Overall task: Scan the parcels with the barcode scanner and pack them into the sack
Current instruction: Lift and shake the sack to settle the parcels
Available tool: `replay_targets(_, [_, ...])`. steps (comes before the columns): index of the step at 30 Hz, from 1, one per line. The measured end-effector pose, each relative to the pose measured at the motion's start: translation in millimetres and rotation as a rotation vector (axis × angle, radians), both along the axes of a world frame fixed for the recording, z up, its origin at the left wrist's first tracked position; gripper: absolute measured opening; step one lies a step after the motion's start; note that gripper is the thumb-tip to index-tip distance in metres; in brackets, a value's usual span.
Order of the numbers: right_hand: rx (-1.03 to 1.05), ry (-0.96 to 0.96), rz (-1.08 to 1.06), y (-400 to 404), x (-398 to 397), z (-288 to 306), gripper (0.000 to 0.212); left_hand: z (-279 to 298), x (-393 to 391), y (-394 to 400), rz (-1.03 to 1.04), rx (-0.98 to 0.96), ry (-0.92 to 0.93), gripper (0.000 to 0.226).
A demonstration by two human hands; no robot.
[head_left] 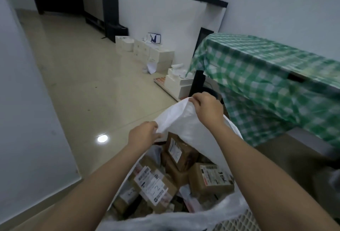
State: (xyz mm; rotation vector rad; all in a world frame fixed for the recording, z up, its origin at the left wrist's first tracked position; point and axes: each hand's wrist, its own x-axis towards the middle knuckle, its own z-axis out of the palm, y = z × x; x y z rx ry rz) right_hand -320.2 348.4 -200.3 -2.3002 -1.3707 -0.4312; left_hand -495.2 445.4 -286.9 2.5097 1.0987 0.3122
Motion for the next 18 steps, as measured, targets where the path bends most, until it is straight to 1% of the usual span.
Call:
replay_targets(1, [0.042, 0.030, -0.014, 6, 7, 5, 0.030, 4, 10, 8, 0.031, 0.046, -0.001, 0.025])
replay_targets(2, [0.082, 0.059, -0.030, 10, 15, 9, 0.030, 8, 20, 17, 0.060, 0.090, -0.018, 0.022])
replay_targets(4, [0.145, 0.105, -0.072, 17, 33, 14, 0.030, 26, 38, 38, 0.118, 0.131, -0.079, 0.023])
replay_targets(6, [0.211, 0.139, -0.110, 23, 52, 29, 0.028, 55, 57, 59, 0.165, 0.165, -0.176, 0.023])
replay_targets(8, [0.341, 0.167, -0.147, 30, 68, 65, 0.026, 99, 80, 74, 0.182, 0.215, -0.296, 0.026])
replay_targets(10, [0.520, 0.193, -0.202, 30, 83, 106, 0.025, 148, 107, 79, 0.164, 0.285, -0.426, 0.029])
replay_targets(12, [0.646, 0.154, -0.257, 18, 99, 126, 0.025, 182, 132, 74, 0.134, 0.355, -0.523, 0.028])
replay_targets(13, [0.645, 0.136, -0.267, 9, 106, 125, 0.025, 188, 143, 71, 0.125, 0.359, -0.541, 0.027])
replay_targets(14, [0.591, 0.132, -0.261, -1, 114, 119, 0.026, 189, 151, 68, 0.121, 0.341, -0.533, 0.027])
replay_targets(16, [0.364, 0.130, -0.256, -20, 123, 101, 0.026, 176, 162, 63, 0.119, 0.284, -0.450, 0.028])
replay_targets(18, [0.154, 0.046, -0.242, -38, 122, 88, 0.029, 156, 163, 59, 0.119, 0.220, -0.402, 0.030])
